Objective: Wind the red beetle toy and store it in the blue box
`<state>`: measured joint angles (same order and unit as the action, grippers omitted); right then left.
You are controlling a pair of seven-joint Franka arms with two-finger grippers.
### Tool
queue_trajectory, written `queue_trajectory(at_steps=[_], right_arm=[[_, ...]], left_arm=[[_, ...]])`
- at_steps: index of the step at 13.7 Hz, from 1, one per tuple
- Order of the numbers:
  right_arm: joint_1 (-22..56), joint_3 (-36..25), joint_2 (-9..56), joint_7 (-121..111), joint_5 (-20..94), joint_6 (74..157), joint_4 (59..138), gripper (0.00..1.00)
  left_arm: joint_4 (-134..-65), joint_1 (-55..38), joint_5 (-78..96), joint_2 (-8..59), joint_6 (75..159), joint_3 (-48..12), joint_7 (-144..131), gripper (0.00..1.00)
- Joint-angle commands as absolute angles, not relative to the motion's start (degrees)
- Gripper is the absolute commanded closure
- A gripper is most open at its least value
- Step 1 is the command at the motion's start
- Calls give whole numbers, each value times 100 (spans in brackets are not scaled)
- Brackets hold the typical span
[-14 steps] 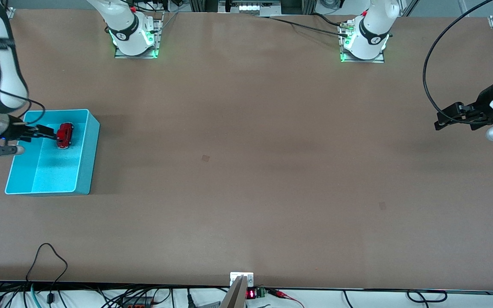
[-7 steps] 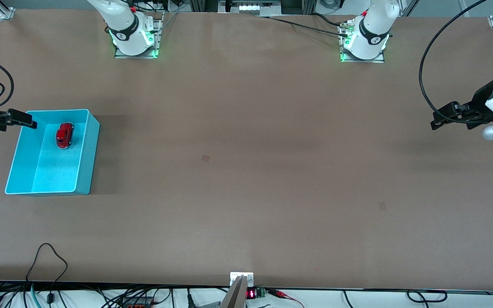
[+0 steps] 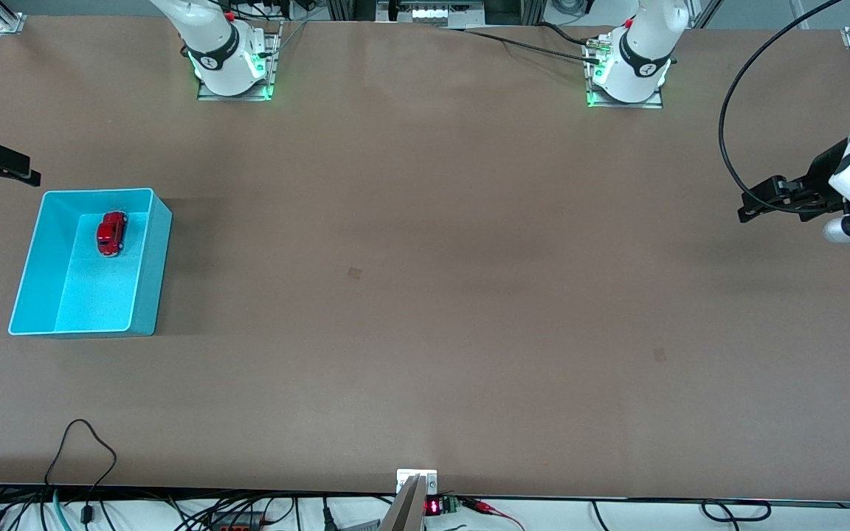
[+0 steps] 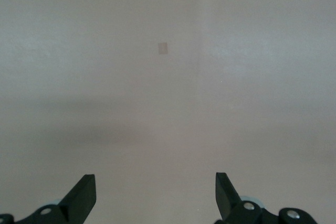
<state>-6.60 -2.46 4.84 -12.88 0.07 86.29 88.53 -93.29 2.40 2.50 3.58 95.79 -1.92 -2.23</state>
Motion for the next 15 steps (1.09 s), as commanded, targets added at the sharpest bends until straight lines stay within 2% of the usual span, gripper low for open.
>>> queue_trajectory(at_steps=[1,8,15], right_arm=[[-650,-237,492,-1169,-35,8561,8789,0],[-650,-237,501,-1151,-9,8561,8807,0],[-97,-237,580,-810,-9,8587,8780,0]], left_arm=[[-9501,272,272,176,9642,-229,-308,0],[-9510,272,272,176,9756,-220,-299,0],[-9510,272,264,185,9844,-220,-299,0]])
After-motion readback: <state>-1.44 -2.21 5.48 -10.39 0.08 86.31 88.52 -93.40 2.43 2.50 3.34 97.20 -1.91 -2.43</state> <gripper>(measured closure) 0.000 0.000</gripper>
